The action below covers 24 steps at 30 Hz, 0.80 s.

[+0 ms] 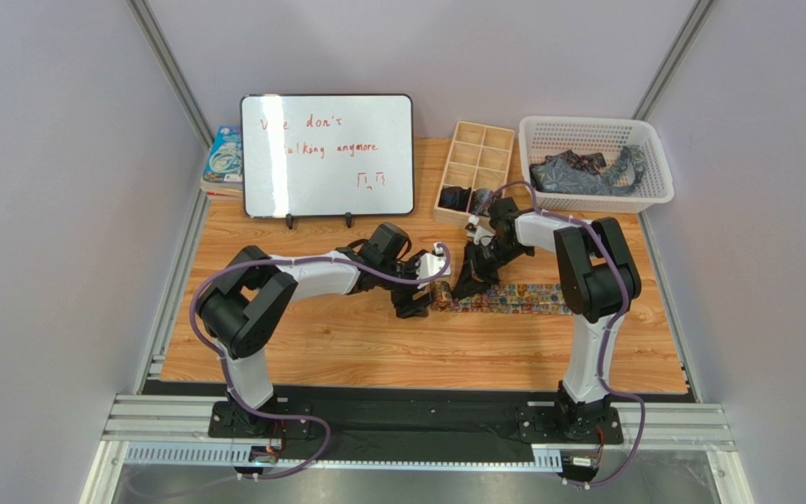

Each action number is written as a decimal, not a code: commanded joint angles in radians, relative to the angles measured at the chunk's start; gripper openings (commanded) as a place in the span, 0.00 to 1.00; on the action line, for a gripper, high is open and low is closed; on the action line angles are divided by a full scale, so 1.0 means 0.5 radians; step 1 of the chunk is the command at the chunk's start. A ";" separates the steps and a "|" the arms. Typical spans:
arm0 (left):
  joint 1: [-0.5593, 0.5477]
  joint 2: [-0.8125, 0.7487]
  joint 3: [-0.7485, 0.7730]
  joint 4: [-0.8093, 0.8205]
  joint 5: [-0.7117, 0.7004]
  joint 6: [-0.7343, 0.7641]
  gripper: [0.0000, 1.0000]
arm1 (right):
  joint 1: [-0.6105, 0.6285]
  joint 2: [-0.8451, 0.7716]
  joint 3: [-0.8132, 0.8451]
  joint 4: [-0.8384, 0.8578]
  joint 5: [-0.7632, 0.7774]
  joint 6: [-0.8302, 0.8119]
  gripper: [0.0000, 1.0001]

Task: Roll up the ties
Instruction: Roll the tie at the center of the board.

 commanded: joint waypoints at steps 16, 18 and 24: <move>-0.051 0.150 0.146 0.306 0.162 -0.106 0.54 | 0.155 0.128 0.001 0.158 0.418 -0.071 0.00; -0.057 0.122 0.137 0.297 0.205 -0.103 0.46 | 0.161 0.137 0.001 0.171 0.440 -0.052 0.00; -0.079 0.061 0.118 0.226 0.377 -0.041 0.36 | 0.180 0.147 0.019 0.189 0.486 -0.003 0.00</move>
